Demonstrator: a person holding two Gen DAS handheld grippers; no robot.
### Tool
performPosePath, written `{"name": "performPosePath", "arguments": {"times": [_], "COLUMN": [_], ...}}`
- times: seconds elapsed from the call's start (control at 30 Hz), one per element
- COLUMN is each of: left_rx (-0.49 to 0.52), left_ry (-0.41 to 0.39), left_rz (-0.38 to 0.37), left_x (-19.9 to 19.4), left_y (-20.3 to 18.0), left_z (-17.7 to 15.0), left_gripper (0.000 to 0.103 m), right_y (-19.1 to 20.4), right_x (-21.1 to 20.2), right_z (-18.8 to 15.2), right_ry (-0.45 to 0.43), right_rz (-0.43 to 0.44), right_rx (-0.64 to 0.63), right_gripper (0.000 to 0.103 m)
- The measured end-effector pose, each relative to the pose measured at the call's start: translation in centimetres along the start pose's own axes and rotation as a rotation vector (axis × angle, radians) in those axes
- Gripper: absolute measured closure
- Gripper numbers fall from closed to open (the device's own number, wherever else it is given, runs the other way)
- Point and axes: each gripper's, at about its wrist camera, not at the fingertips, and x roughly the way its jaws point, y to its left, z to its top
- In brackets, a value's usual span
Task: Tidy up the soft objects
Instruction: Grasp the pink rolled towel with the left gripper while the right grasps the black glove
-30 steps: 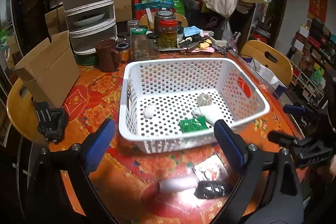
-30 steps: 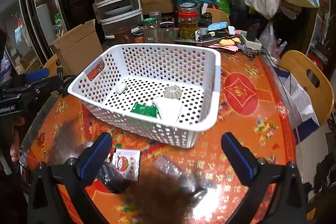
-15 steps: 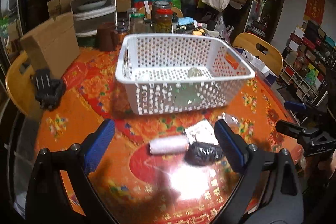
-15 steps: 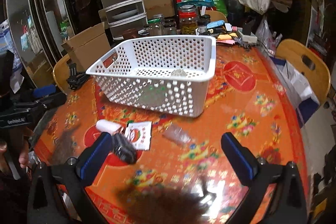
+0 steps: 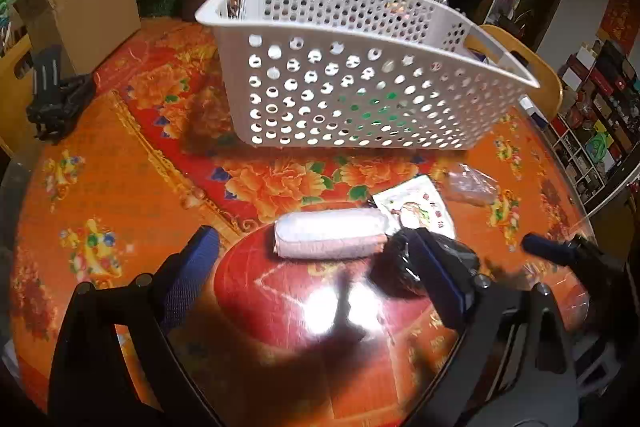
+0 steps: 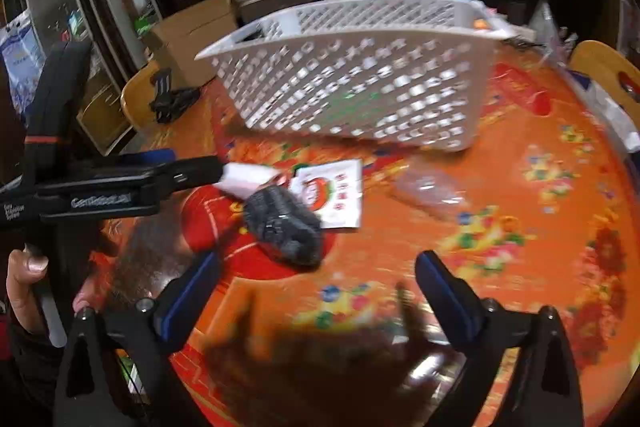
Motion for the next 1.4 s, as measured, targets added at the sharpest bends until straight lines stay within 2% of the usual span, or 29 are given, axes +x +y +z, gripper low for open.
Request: {"name": "performPosePath", "arguments": {"times": [0.2, 0.33, 0.57, 0.73, 1.07, 1.1, 1.17, 1.2, 1.3, 1.4], "left_rx": [-0.036, -0.042, -0.035, -0.036, 0.000, 0.002, 0.010, 0.019, 0.024, 0.047], "left_ry": [0.026, 0.038, 0.065, 0.072, 0.067, 0.062, 0.044, 0.029, 0.004, -0.043], "left_rz": [-0.003, -0.005, -0.012, -0.019, 0.001, 0.000, 0.008, 0.023, 0.007, 0.037], "left_x": [2.4, 3.3, 5.1, 5.6, 6.2, 6.2, 5.9, 5.5, 4.5, 3.0], "left_y": [1.1, 1.6, 1.3, 1.0, -1.0, -1.3, -1.8, -2.1, -2.5, -2.7], "left_z": [0.9, 1.1, 0.9, 0.6, -0.1, -0.1, -0.5, -0.6, -1.3, -2.2], "left_gripper": [0.009, 0.009, 0.009, 0.009, 0.009, 0.011, 0.029, 0.029, 0.030, 0.030], "right_y": [2.0, 2.6, 3.0, 2.6, -1.5, -1.6, -1.9, -2.1, -2.3, -2.2], "right_x": [2.8, 3.8, 5.2, 3.5, -1.9, -2.2, -2.8, -3.1, -3.5, -3.9], "right_z": [0.5, 0.9, 0.8, 0.1, -2.1, -2.3, -2.8, -3.0, -3.5, -3.9], "right_ry": [0.032, 0.039, 0.046, -0.006, -0.080, -0.084, -0.091, -0.091, -0.090, -0.090], "right_rz": [0.004, 0.004, -0.022, -0.055, -0.075, -0.081, -0.091, -0.092, -0.092, -0.089], "right_rx": [-0.053, -0.072, -0.097, -0.100, 0.016, 0.018, 0.025, 0.029, 0.030, 0.029], "right_gripper": [0.018, 0.035, 0.052, 0.054, 0.055, 0.055, 0.055, 0.055, 0.055, 0.055]}}
